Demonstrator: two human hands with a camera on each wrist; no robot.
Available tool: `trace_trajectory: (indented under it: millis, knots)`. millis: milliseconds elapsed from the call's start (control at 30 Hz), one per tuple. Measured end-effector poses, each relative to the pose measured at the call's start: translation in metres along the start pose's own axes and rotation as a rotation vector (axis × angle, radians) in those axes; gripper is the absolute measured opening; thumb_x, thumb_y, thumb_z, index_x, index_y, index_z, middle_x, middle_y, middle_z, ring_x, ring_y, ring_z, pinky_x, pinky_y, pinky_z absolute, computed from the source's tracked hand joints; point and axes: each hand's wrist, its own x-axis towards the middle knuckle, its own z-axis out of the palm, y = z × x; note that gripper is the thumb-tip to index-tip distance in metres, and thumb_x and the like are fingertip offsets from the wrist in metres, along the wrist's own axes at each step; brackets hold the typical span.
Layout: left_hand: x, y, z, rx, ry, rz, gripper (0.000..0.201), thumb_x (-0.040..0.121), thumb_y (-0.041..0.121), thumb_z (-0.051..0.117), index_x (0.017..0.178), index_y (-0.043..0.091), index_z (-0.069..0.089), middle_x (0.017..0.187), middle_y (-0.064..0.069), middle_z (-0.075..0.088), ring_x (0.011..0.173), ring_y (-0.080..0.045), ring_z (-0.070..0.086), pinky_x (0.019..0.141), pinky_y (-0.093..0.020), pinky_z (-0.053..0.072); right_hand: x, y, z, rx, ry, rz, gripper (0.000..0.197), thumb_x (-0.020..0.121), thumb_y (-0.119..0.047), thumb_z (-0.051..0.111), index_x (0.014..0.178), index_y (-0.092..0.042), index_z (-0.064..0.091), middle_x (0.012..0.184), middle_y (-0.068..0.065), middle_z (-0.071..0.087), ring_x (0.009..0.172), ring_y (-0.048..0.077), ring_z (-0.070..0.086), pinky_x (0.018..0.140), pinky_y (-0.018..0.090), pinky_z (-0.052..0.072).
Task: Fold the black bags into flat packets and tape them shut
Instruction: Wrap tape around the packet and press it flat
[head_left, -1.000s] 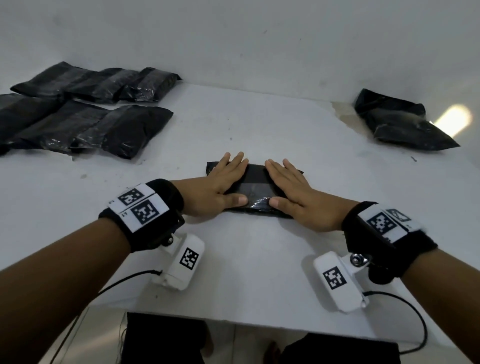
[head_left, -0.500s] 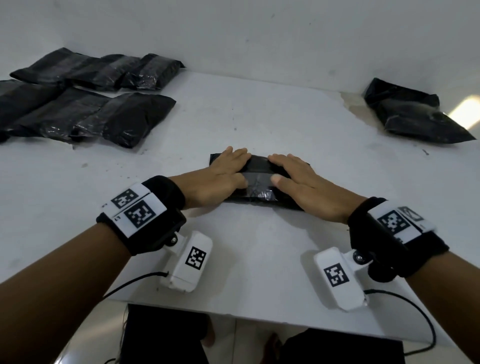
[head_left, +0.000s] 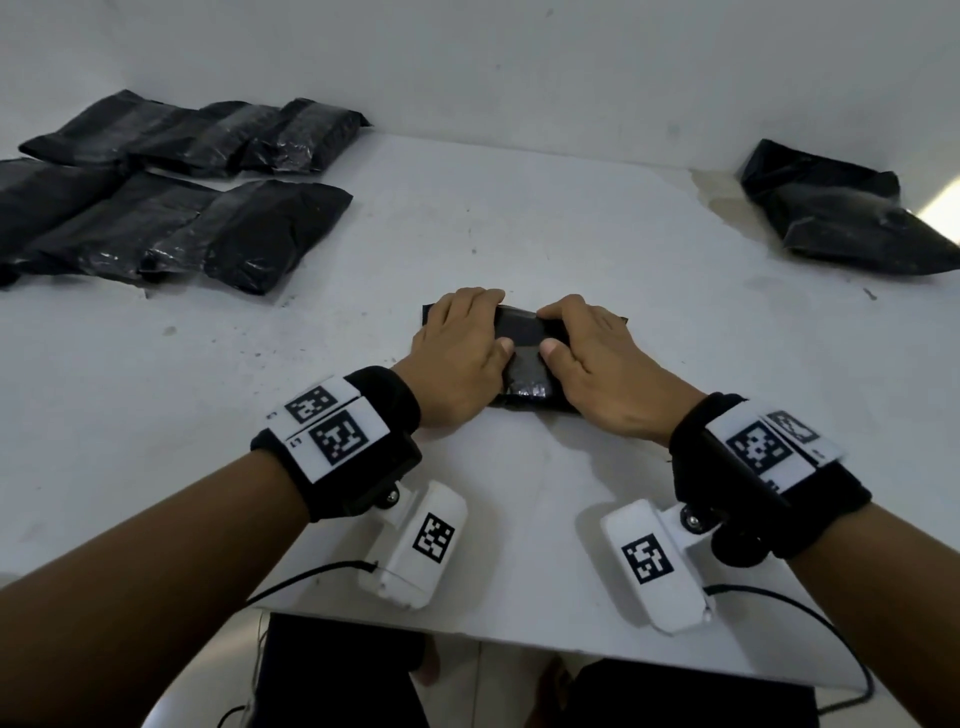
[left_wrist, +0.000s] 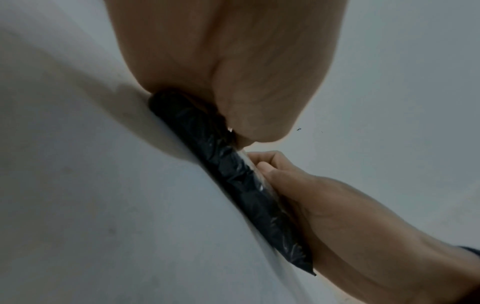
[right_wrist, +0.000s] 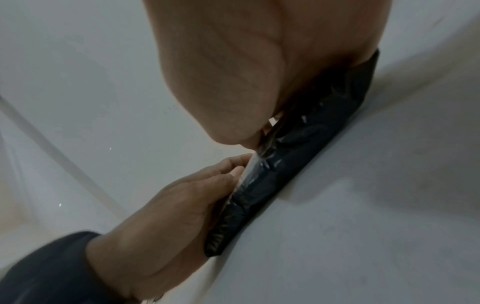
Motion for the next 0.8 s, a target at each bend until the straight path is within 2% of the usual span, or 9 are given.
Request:
trace_trajectory:
  millis: [200, 267, 367, 433, 533, 600, 667, 733, 800]
  knots:
    - [-0.003, -0.006, 0.0, -0.12, 0.041, 0.045, 0.049, 0.102, 0.007, 0.035, 0.15, 0.008, 0.027, 0.152, -0.006, 0.028, 0.142, -0.021, 0.019, 0.117, -0.037, 0.02, -0.002, 0.009, -0.005, 0.146, -0.01, -0.008, 0.032, 0.103, -0.012, 0.035, 0.133, -0.016, 0.045, 0.126, 0.008, 0.049, 0.117, 0.021, 0.041, 0.088, 0.026, 0.03]
    - [-0.003, -0.009, 0.0, -0.15, 0.038, 0.052, 0.049, 0.101, 0.003, 0.034, 0.15, 0.009, 0.027, 0.152, -0.005, 0.029, 0.142, -0.02, 0.019, 0.114, -0.027, 0.019, -0.003, 0.012, -0.006, 0.215, -0.018, 0.003, 0.035, 0.103, -0.009, 0.034, 0.134, -0.019, 0.047, 0.125, 0.006, 0.05, 0.116, 0.02, 0.045, 0.089, 0.026, 0.033]
    - [-0.004, -0.012, -0.001, -0.223, 0.03, 0.034, 0.052, 0.1, 0.0, 0.032, 0.15, 0.013, 0.029, 0.149, 0.0, 0.032, 0.14, -0.015, 0.022, 0.104, -0.014, 0.017, -0.006, 0.017, -0.008, 0.3, -0.019, 0.008, 0.042, 0.102, -0.004, 0.032, 0.134, -0.025, 0.05, 0.127, 0.003, 0.053, 0.119, 0.018, 0.048, 0.1, 0.028, 0.037]
    - [-0.005, -0.013, -0.002, -0.297, 0.024, -0.001, 0.053, 0.099, 0.0, 0.031, 0.15, 0.017, 0.031, 0.149, 0.001, 0.033, 0.138, -0.014, 0.027, 0.107, -0.017, 0.022, -0.007, 0.015, -0.01, 0.352, -0.027, 0.042, 0.046, 0.101, -0.001, 0.031, 0.134, -0.025, 0.052, 0.13, 0.0, 0.054, 0.12, 0.013, 0.049, 0.102, 0.026, 0.038]
    - [-0.002, -0.01, -0.002, -0.463, 0.031, -0.083, 0.054, 0.097, 0.005, 0.033, 0.148, 0.022, 0.035, 0.15, 0.0, 0.036, 0.138, -0.015, 0.032, 0.116, -0.033, 0.029, -0.006, 0.008, -0.012, 0.452, -0.018, 0.129, 0.046, 0.098, -0.002, 0.034, 0.128, -0.027, 0.057, 0.128, -0.007, 0.058, 0.114, 0.006, 0.054, 0.087, 0.017, 0.042]
    - [-0.001, -0.006, -0.002, -0.474, 0.043, -0.103, 0.048, 0.1, 0.017, 0.038, 0.149, 0.021, 0.035, 0.151, 0.002, 0.034, 0.14, -0.015, 0.029, 0.116, -0.034, 0.027, -0.004, 0.003, -0.009, 0.446, 0.019, 0.15, 0.03, 0.102, -0.017, 0.039, 0.123, -0.027, 0.058, 0.121, -0.008, 0.06, 0.111, 0.009, 0.056, 0.085, 0.022, 0.043]
    - [-0.001, -0.002, 0.0, -0.337, 0.068, -0.07, 0.05, 0.102, 0.034, 0.043, 0.149, 0.019, 0.033, 0.151, 0.002, 0.034, 0.142, -0.015, 0.025, 0.116, -0.035, 0.024, -0.003, -0.002, -0.006, 0.382, 0.068, 0.137, 0.023, 0.101, -0.038, 0.044, 0.115, -0.027, 0.058, 0.112, -0.009, 0.062, 0.107, 0.014, 0.058, 0.09, 0.03, 0.046]
    - [-0.002, -0.001, 0.003, -0.235, 0.087, -0.03, 0.056, 0.101, 0.037, 0.048, 0.149, 0.016, 0.031, 0.149, 0.0, 0.034, 0.142, -0.017, 0.022, 0.117, -0.038, 0.023, -0.002, -0.005, -0.001, 0.298, 0.117, 0.12, 0.032, 0.092, -0.055, 0.047, 0.11, -0.03, 0.057, 0.108, -0.01, 0.064, 0.103, 0.016, 0.06, 0.094, 0.043, 0.047]
    - [-0.002, -0.003, 0.004, -0.228, 0.099, -0.018, 0.055, 0.101, 0.031, 0.049, 0.149, 0.015, 0.03, 0.15, -0.002, 0.033, 0.142, -0.018, 0.02, 0.117, -0.041, 0.023, -0.003, -0.007, 0.002, 0.238, 0.15, 0.096, 0.041, 0.083, -0.059, 0.045, 0.109, -0.029, 0.055, 0.106, -0.008, 0.064, 0.103, 0.019, 0.059, 0.093, 0.05, 0.047]
